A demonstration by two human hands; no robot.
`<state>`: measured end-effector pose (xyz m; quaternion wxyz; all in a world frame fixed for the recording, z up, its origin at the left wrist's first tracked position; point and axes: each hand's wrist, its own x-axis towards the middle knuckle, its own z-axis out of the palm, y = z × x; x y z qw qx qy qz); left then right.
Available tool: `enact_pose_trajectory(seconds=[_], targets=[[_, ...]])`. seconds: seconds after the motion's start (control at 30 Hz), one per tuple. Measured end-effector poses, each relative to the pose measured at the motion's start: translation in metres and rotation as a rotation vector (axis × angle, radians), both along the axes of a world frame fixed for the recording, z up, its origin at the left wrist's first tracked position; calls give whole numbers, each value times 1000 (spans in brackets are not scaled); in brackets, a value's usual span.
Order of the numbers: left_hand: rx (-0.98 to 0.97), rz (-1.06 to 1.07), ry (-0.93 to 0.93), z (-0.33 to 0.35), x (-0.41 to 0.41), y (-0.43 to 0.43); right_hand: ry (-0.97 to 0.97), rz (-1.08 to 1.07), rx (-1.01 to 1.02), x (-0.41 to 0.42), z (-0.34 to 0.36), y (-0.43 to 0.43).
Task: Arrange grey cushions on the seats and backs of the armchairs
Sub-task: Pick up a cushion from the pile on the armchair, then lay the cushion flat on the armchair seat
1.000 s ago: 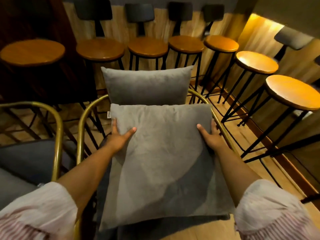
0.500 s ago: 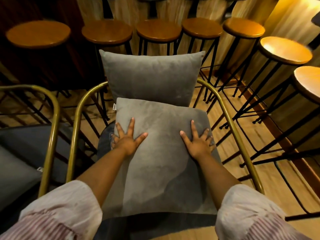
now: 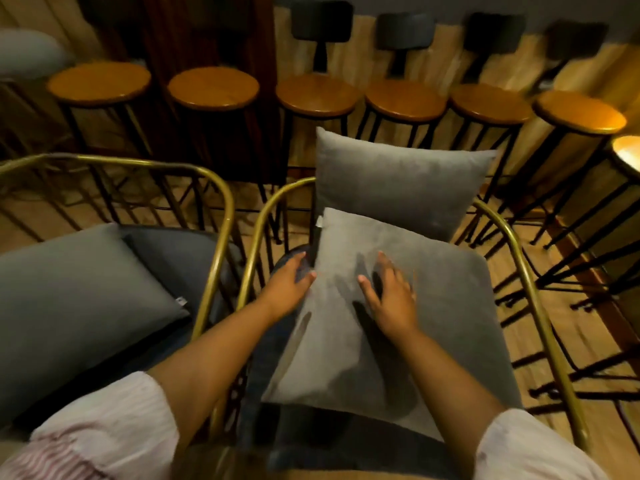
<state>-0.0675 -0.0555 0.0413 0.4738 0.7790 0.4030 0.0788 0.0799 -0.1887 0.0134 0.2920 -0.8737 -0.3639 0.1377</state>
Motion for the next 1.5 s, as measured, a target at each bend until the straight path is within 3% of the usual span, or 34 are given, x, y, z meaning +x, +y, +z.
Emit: enact_pose_trajectory(seconds=[0.17, 0.3, 0.53, 0.73, 1.17, 1.4, 1.5], targets=[[51, 120, -26, 10, -95, 37, 76, 137, 225, -80, 12, 57], [10, 250, -3, 11, -200, 86, 149, 218, 273, -168, 17, 121], [-1, 531, 73, 7, -393, 180, 273, 346, 259, -316, 2, 236], [-100, 762, 87, -14, -490, 243, 434, 298, 126, -382, -26, 318], [-443, 1195, 94, -137, -552, 335, 506, 220, -180, -369, -129, 485], [-409, 1192, 124, -195, -551, 352, 623, 198, -344, -356, -181, 516], [-365, 1168, 137, -212, -557, 348, 699, 173, -313, -359, -202, 510]])
